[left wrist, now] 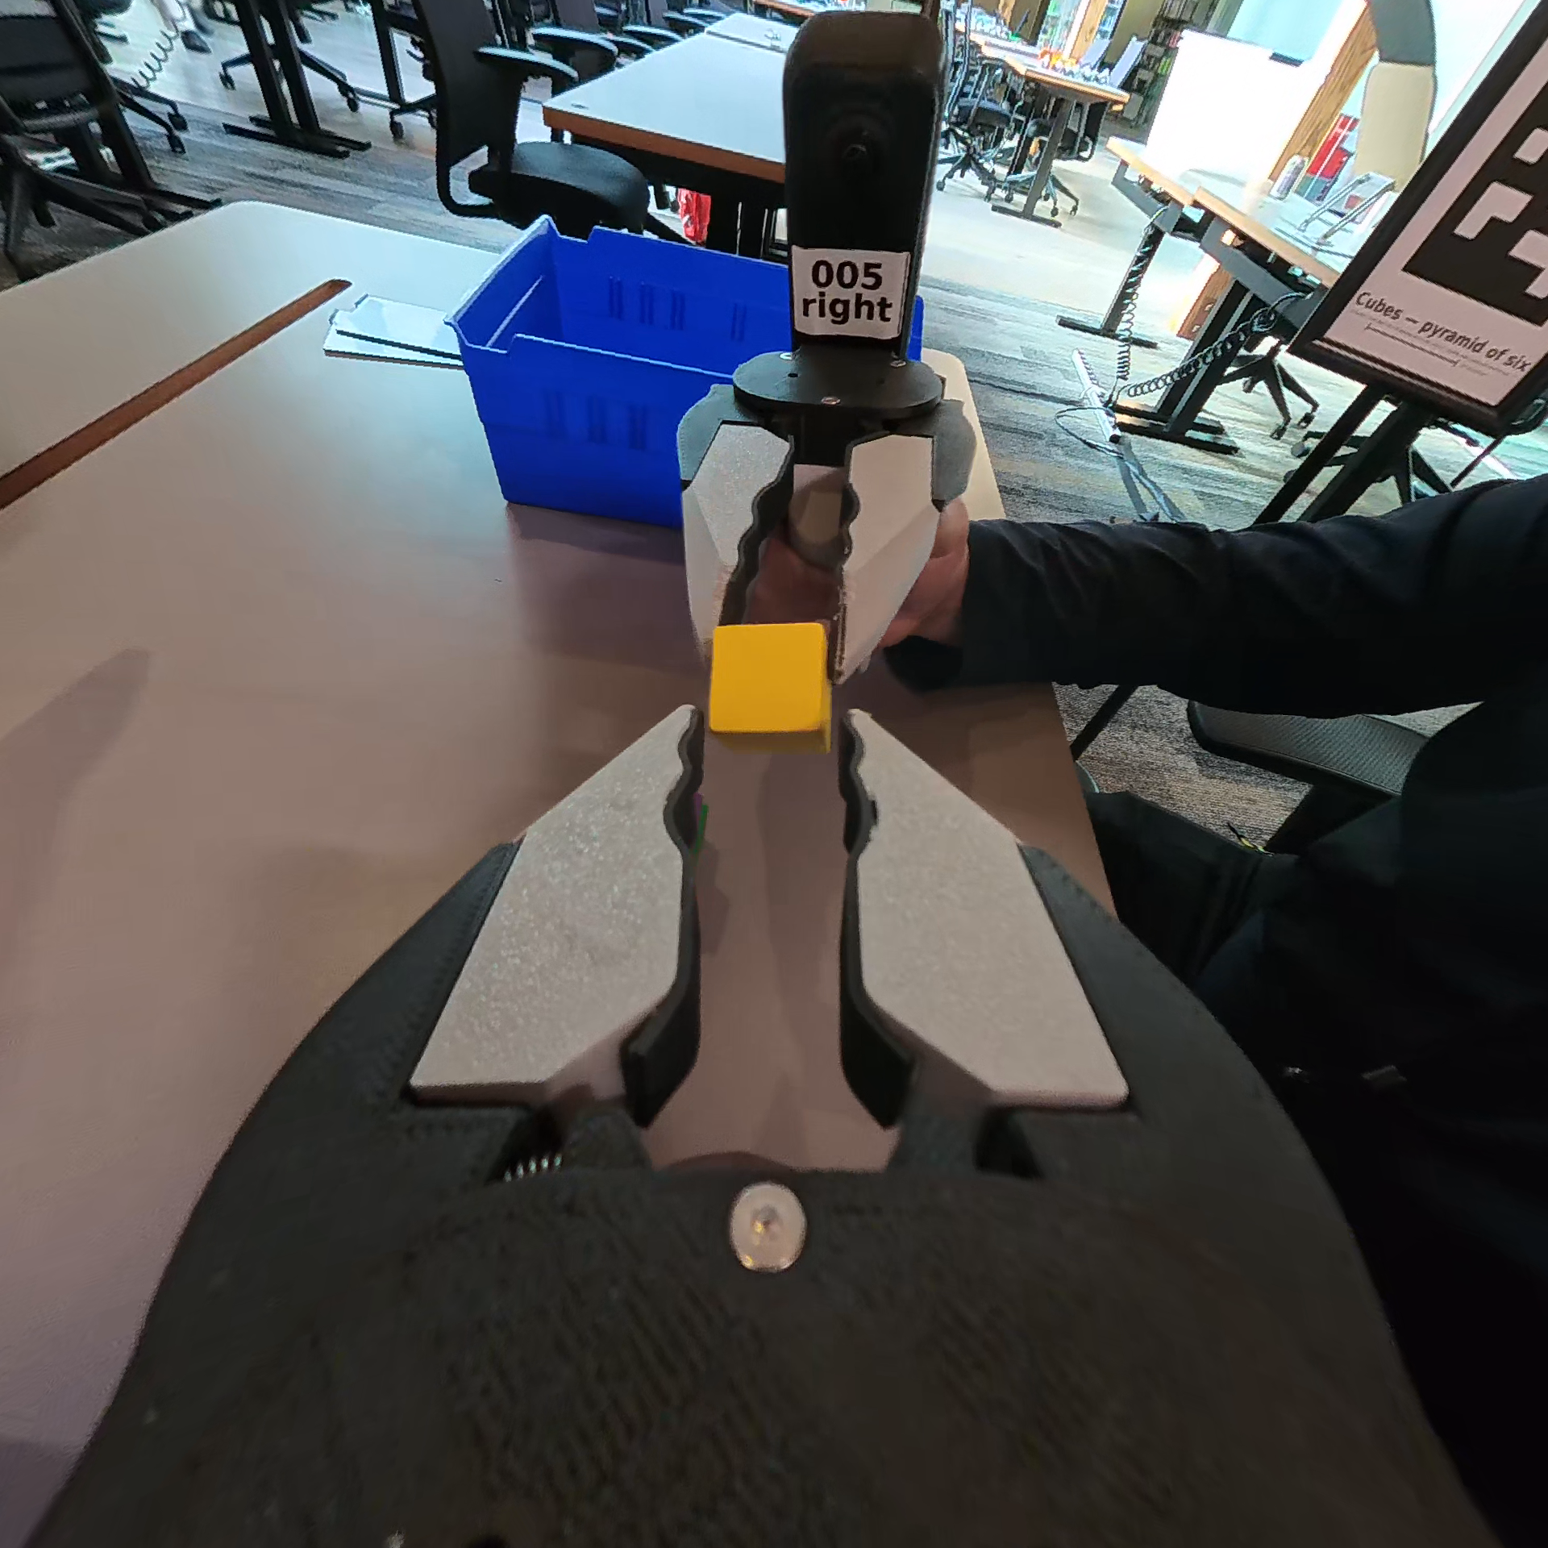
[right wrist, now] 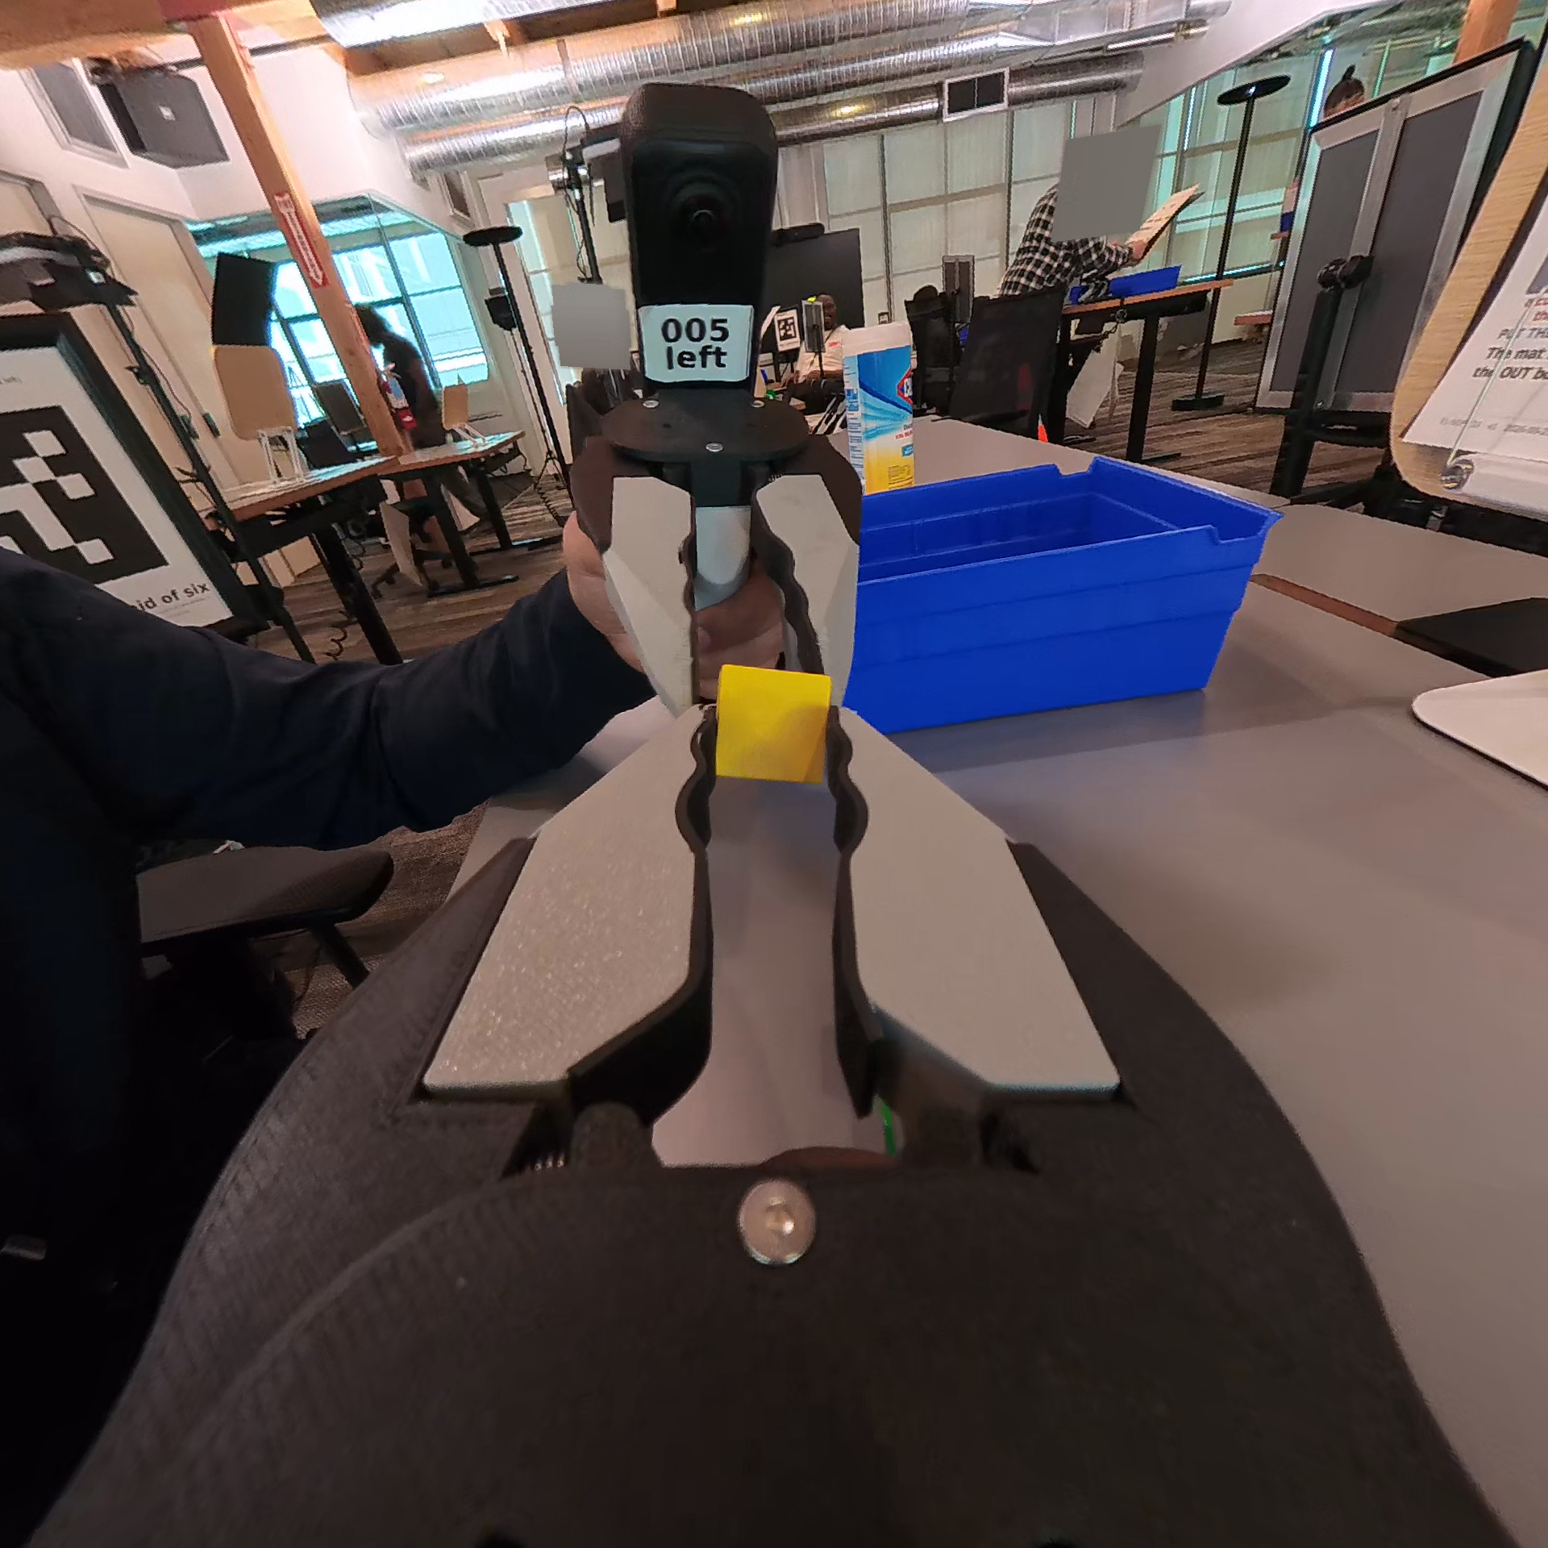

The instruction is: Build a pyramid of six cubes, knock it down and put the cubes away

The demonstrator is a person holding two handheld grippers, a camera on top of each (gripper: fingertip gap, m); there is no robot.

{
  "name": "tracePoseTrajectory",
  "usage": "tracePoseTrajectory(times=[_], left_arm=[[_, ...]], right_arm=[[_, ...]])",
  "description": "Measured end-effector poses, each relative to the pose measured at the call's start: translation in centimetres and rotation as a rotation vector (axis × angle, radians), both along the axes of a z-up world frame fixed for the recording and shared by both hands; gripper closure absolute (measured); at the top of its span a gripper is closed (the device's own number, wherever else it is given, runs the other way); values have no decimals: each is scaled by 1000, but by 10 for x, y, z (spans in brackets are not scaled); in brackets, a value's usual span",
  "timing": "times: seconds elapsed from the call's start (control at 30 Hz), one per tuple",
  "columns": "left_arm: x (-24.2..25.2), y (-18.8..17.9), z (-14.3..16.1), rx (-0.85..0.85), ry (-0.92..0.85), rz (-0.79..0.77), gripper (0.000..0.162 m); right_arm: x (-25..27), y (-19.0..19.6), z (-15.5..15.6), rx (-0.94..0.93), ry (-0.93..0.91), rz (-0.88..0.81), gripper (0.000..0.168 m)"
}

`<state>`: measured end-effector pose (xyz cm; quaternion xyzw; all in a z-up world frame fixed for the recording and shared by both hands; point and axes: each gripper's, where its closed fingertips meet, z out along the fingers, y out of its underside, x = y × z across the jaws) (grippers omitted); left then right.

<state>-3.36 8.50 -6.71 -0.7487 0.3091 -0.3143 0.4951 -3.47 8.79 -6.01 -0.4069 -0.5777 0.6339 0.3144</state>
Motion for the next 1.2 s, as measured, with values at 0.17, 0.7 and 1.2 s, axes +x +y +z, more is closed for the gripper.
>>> tracePoseTrajectory(times=[0.17,0.7,1.2], left_arm=[[2,-1,-4,-9,14,-15,136],[3,-2,-11,-20,79,-8,137],[4,-1,-16,-45,77,-13,137]], right_arm=[[0,-3,-1,1,-6,16,144],[-2,-5,-6,-5,-33,33,144],[-4,-6,-13,28,-64,20,144]])
